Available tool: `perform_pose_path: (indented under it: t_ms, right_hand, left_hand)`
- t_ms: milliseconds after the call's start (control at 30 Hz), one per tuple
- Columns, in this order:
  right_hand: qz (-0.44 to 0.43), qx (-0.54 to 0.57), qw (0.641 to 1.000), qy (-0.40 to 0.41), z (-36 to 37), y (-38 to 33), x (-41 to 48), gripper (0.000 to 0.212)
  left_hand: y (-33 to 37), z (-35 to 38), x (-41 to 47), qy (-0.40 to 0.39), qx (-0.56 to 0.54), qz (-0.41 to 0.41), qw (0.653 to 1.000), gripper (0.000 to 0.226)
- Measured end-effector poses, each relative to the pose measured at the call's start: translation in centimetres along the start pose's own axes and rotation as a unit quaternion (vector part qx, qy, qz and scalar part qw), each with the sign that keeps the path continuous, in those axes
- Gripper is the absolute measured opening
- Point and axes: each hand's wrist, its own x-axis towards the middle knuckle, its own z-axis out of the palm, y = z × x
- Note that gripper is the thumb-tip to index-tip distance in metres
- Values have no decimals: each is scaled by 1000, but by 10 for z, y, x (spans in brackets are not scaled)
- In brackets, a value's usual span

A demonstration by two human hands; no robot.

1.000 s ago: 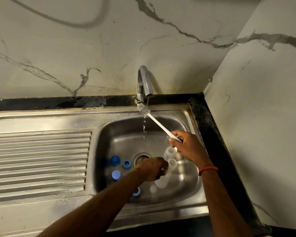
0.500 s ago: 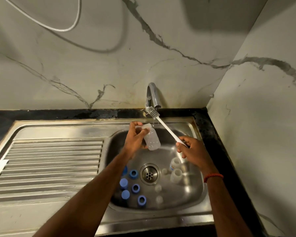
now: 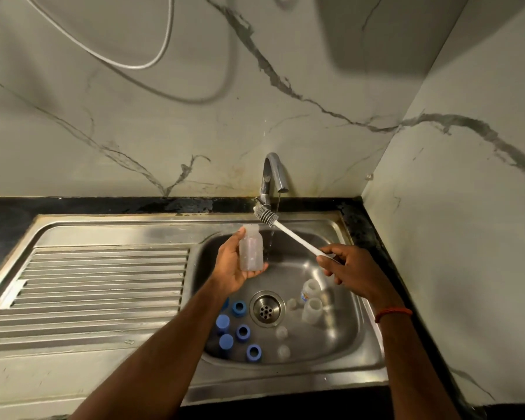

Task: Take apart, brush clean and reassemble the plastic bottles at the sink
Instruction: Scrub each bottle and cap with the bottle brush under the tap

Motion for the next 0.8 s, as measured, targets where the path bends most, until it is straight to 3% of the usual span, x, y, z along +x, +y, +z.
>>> perform_pose_path:
  t_ms: [200, 333, 467, 700, 800]
  right_hand:
    - [-40, -158, 986, 17, -4, -11, -12, 17]
    - [-47, -211, 976, 2, -11, -25, -24, 21]
    - [-46, -222, 974, -8, -8, -32, -38, 24]
    - [-78, -330, 940, 38, 16, -37, -53, 28]
    - [-130, -366, 920, 51, 43, -42, -56, 24]
  left_hand:
    - [11, -12, -16, 6, 122, 101, 987, 52]
    - [20, -32, -19, 36, 166, 144, 975, 49]
    - [30, -40, -28, 25, 176, 149, 973, 32]
    - [45, -43, -50, 56, 202, 152, 966, 55]
    - [45, -40, -57, 14, 252, 159, 954, 70]
